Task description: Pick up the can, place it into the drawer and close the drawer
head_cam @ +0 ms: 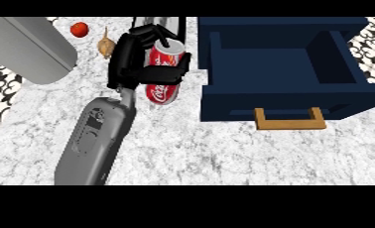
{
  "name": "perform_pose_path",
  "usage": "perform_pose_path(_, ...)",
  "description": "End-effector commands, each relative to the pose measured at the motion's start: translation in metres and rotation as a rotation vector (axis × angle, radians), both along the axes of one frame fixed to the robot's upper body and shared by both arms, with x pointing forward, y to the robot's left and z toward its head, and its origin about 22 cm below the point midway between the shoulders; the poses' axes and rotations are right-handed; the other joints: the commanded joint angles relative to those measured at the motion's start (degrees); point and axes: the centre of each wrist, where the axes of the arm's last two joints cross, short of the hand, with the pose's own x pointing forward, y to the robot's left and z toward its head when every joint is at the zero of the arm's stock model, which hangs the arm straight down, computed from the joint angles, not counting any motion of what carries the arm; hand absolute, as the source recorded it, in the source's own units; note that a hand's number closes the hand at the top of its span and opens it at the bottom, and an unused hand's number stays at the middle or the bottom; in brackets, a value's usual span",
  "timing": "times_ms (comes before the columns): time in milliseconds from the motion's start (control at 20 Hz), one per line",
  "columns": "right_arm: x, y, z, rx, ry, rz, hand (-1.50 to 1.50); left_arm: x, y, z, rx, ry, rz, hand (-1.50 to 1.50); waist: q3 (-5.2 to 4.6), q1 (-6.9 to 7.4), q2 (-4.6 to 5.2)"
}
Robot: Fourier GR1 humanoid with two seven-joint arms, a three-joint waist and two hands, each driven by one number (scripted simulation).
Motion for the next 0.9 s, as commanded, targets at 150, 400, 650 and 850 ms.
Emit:
perform_pose_path(150,0.007,0.003,-0.002,0.002,-0.008,-0.006,-1.50,0.017,-0.051,0.048,0.049,-0.070,-0.022,1.50,0.00,-0.20,0.10)
perform_pose_path(400,-0.004,-0.002,-0.002,-0.005,0.001,0.014,-1.50,0.027,-0.081,0.072,0.044,-0.054,-0.021,1.50,0.00,-0.59,0.09)
perform_pose_path(650,-0.012,-0.002,0.001,-0.006,0.010,0.009,-1.50,0.050,-0.095,0.112,0.049,-0.047,-0.039,1.50,0.01,-1.18,0.26)
perform_pose_path(850,0.001,0.003,-0.011,0.011,-0.002,0.003,-1.50,0.050,-0.120,0.109,0.085,-0.045,-0.014,1.50,0.03,-1.38,0.36)
